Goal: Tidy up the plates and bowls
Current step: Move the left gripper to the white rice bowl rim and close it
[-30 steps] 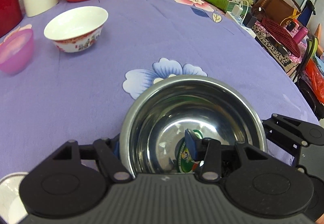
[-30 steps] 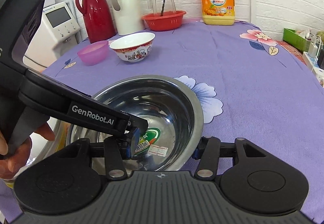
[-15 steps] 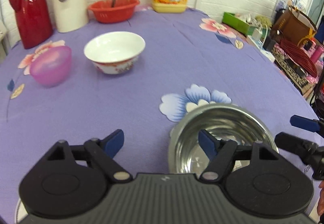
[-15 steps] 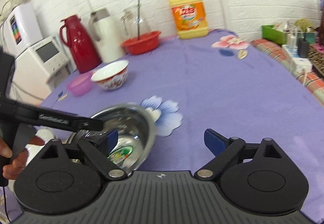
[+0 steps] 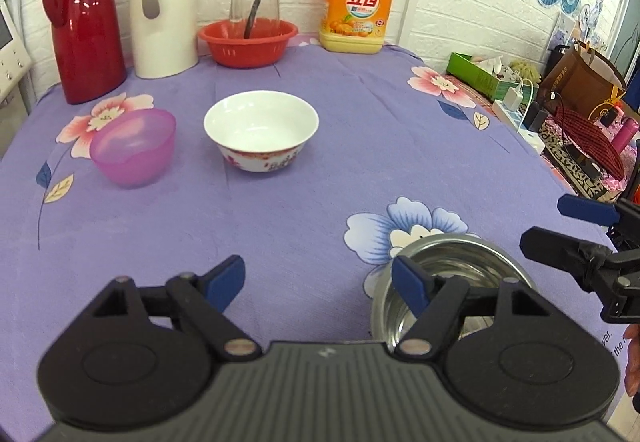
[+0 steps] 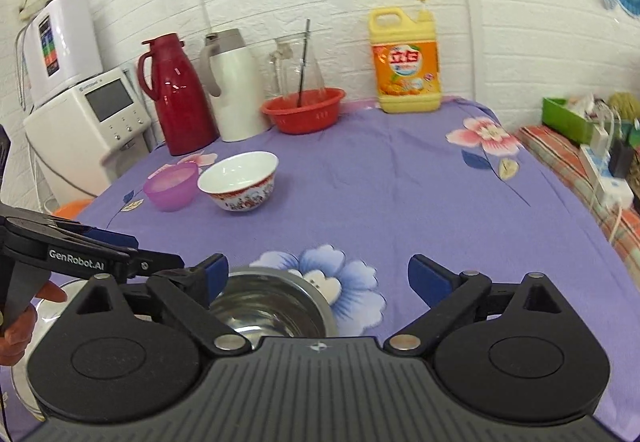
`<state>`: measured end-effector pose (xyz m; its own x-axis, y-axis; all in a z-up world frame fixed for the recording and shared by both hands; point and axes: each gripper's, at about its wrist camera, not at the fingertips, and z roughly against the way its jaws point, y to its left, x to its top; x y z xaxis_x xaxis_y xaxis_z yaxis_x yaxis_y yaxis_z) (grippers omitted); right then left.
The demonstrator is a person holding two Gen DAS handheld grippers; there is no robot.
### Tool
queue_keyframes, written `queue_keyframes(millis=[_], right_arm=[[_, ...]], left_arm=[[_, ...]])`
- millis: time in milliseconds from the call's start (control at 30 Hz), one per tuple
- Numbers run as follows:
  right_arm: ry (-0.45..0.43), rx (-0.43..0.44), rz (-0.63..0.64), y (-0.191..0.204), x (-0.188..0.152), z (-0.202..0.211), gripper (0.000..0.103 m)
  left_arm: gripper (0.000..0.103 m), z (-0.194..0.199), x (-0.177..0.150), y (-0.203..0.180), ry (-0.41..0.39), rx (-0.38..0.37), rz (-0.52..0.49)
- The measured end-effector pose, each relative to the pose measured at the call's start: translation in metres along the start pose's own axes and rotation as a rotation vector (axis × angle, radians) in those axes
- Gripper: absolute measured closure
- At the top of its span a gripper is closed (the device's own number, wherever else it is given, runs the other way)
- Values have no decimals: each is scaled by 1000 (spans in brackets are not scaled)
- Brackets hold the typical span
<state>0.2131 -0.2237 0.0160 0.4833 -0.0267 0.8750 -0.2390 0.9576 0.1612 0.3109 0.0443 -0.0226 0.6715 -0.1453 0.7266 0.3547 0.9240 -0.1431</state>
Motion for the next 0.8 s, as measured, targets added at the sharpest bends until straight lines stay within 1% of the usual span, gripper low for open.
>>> queue_keyframes(millis=[67, 133, 267, 367, 500, 600, 667, 800], right_arm=[[4, 11, 32, 5, 7, -8, 0], [16, 25, 75, 9, 19, -19, 0], [25, 10, 156, 14, 51, -51, 0], [62, 38, 170, 18, 73, -87, 0], [122, 45, 232, 30, 81, -136, 0], [163, 68, 232, 32, 81, -164, 0], [175, 88, 218, 30, 85, -177, 0], [206, 100, 192, 23, 93, -204, 0]], left_arm=[[28, -3, 2, 9, 1, 0, 21], [28, -8, 8, 23, 3, -14, 69], [28, -23, 31, 62, -19, -35, 252], [28, -42, 49, 88, -31, -37, 405], [28, -71, 61, 104, -8, -8, 538], [29, -91, 65, 112, 22, -12, 649], [30, -100, 69, 114, 23, 1, 681], [30, -117, 80, 117, 20, 38, 712]])
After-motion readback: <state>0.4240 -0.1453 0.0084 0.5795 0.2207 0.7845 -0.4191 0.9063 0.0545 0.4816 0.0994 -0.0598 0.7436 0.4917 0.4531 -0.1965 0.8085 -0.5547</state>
